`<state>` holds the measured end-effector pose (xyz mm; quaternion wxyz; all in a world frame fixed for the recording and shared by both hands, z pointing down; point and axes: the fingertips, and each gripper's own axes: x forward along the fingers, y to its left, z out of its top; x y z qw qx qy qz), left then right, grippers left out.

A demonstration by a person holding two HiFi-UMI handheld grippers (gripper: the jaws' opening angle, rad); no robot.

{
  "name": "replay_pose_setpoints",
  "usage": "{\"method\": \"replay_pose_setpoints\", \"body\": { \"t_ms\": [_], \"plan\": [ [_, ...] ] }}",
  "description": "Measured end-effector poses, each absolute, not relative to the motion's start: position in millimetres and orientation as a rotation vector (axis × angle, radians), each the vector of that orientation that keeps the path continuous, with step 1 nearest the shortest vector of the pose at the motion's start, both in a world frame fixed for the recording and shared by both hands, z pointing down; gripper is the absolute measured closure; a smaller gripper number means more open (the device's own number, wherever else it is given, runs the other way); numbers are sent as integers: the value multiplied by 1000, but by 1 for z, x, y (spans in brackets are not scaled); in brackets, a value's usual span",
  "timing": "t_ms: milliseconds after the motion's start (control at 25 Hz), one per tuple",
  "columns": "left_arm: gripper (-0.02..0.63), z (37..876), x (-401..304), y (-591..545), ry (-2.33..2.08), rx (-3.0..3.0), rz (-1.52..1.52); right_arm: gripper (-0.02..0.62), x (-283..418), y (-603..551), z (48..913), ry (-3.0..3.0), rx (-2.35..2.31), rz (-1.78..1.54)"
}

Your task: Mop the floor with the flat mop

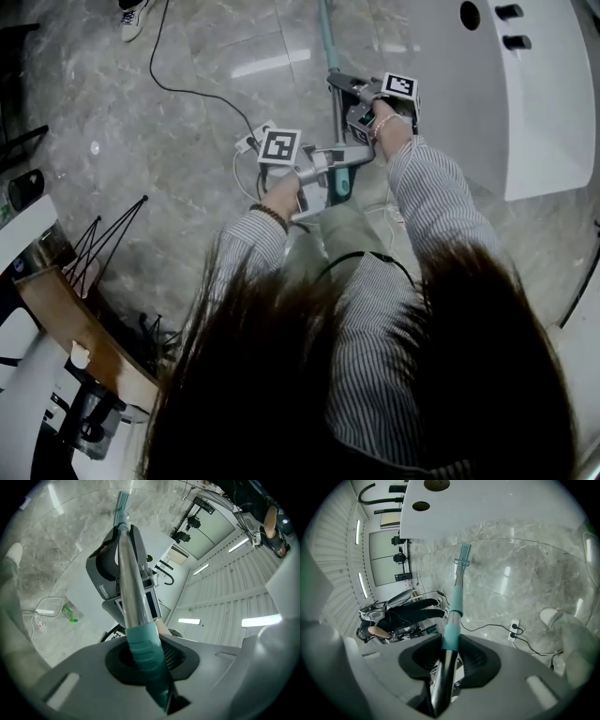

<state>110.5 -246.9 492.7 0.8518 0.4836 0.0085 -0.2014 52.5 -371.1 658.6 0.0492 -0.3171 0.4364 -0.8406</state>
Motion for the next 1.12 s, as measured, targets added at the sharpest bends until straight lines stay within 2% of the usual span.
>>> {"method": "replay_pose_setpoints", "body": {
  "t_ms": [280, 600, 920, 1120],
  "plan": [
    [552, 485, 117, -66, 60, 1017, -366, 478, 59, -195, 650, 1309, -916, -2522],
    [566, 483, 82, 104, 65, 963, -352, 477, 30, -26, 649, 1248, -813, -2503],
    [568, 411, 66, 235, 272, 982, -337, 469, 7, 113, 597, 1191, -711, -2481],
    [565, 393, 66, 237, 326, 970, -400, 462, 2, 126, 587, 1234, -677, -2503]
  ]
}}
